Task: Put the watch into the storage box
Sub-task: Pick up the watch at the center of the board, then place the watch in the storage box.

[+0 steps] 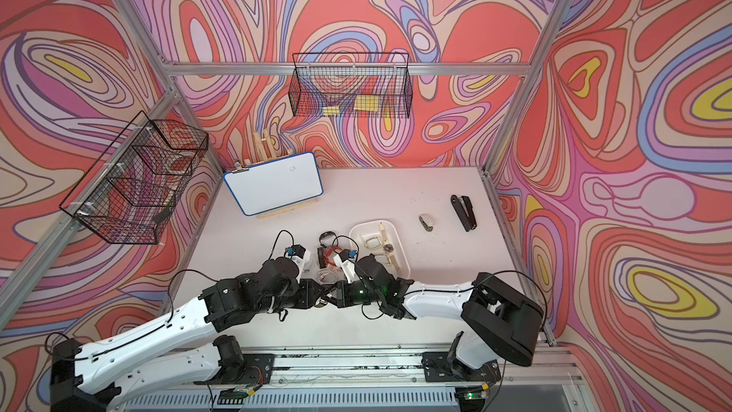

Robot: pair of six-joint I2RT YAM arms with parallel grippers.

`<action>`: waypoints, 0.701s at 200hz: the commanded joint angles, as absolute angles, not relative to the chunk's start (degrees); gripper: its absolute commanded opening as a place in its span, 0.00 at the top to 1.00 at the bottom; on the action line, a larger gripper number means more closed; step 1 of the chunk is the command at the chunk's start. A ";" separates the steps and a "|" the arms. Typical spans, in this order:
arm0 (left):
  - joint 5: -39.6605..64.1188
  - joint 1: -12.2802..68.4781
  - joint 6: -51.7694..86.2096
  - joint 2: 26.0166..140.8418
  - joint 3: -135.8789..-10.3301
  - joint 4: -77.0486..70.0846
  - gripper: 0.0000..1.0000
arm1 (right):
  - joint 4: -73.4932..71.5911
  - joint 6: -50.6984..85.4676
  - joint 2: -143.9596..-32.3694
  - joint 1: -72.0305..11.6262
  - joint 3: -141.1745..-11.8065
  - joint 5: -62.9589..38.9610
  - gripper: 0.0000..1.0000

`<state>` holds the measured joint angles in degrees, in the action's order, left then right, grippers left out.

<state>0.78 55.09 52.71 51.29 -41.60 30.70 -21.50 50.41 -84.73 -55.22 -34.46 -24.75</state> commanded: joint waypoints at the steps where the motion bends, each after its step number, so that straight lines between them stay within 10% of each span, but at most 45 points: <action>1: -1.24 55.05 53.52 49.08 -41.38 30.68 0.18 | -13.40 48.16 -82.03 -55.46 -37.95 -21.93 0.93; 20: -3.37 55.02 53.53 48.11 -42.64 32.94 0.00 | -1.86 45.80 -80.70 -54.79 -41.66 -18.78 0.93; 140: -11.34 55.03 51.11 44.52 -46.23 44.09 0.00 | 48.41 18.69 -87.24 -36.92 -68.08 -0.12 0.94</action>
